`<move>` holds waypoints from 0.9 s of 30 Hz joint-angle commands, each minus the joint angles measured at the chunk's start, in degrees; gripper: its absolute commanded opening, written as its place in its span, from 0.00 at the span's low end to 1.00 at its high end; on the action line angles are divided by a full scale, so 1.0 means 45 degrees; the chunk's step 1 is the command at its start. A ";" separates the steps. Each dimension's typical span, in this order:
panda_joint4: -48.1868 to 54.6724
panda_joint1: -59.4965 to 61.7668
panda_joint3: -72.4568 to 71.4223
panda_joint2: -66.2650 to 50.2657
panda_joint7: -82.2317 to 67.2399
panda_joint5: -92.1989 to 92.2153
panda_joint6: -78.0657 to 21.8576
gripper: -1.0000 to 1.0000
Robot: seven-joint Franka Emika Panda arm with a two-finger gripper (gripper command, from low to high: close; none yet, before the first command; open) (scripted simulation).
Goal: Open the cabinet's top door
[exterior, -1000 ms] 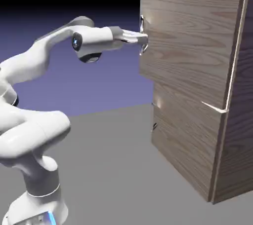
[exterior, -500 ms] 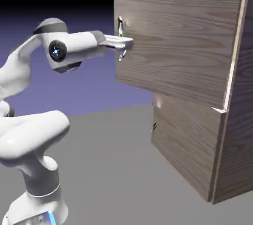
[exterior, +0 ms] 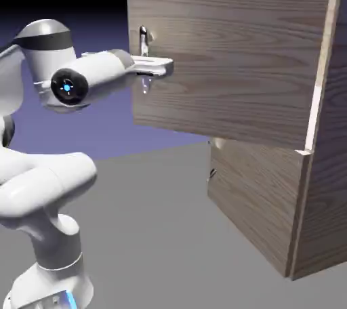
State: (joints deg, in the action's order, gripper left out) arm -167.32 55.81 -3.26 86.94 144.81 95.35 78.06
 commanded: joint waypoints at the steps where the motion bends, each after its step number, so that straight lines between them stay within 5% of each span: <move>1: 0.0131 -0.0015 0.0461 -0.0451 -0.0310 -0.0481 -0.0374 0.00; 27: 0.8230 -0.4731 0.8662 -1.2450 -0.6851 -0.8764 -0.8176 0.00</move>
State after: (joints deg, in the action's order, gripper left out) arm -130.29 34.53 35.72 30.91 114.00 55.94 41.33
